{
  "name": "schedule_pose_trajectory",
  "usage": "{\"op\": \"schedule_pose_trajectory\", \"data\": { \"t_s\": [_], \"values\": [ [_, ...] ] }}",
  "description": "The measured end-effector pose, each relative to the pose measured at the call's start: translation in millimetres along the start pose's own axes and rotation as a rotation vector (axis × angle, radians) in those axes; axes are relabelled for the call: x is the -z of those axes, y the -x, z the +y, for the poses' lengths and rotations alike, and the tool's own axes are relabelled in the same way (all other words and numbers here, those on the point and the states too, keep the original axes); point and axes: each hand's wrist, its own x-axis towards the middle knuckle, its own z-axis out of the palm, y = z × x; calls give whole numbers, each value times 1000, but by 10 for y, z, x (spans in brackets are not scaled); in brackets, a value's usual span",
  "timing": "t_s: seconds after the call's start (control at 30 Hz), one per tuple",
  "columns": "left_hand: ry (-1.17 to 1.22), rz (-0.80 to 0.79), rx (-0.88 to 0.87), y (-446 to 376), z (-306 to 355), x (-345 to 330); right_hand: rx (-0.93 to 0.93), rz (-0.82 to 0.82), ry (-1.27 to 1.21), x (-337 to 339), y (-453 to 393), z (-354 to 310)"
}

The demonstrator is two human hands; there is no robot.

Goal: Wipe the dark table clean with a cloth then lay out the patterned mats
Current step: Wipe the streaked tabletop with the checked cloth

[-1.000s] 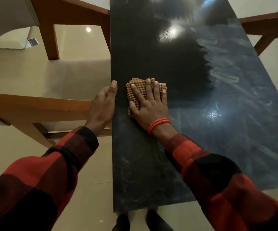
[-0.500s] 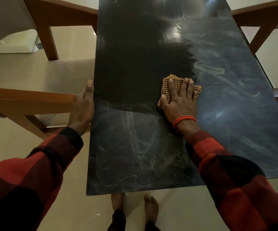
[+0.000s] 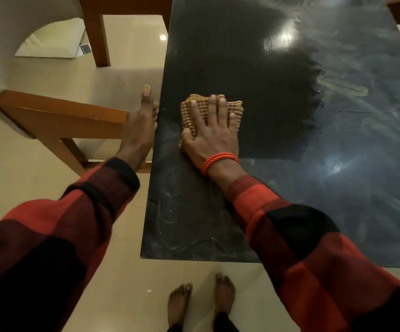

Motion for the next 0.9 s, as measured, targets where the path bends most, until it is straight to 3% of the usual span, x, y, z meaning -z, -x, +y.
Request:
{"op": "schedule_pose_trajectory", "data": {
  "t_s": [0.2,0.5,0.9],
  "values": [
    [86,-8,42,-91,-113,200,131,-59,6,-155,4,-547],
    [114,-16,20,-33,-166,177,104,-71,8,-131,22,-519],
    [120,-103,14,169,-153,137,-187,15,64,182,308,736]
  ]
}}
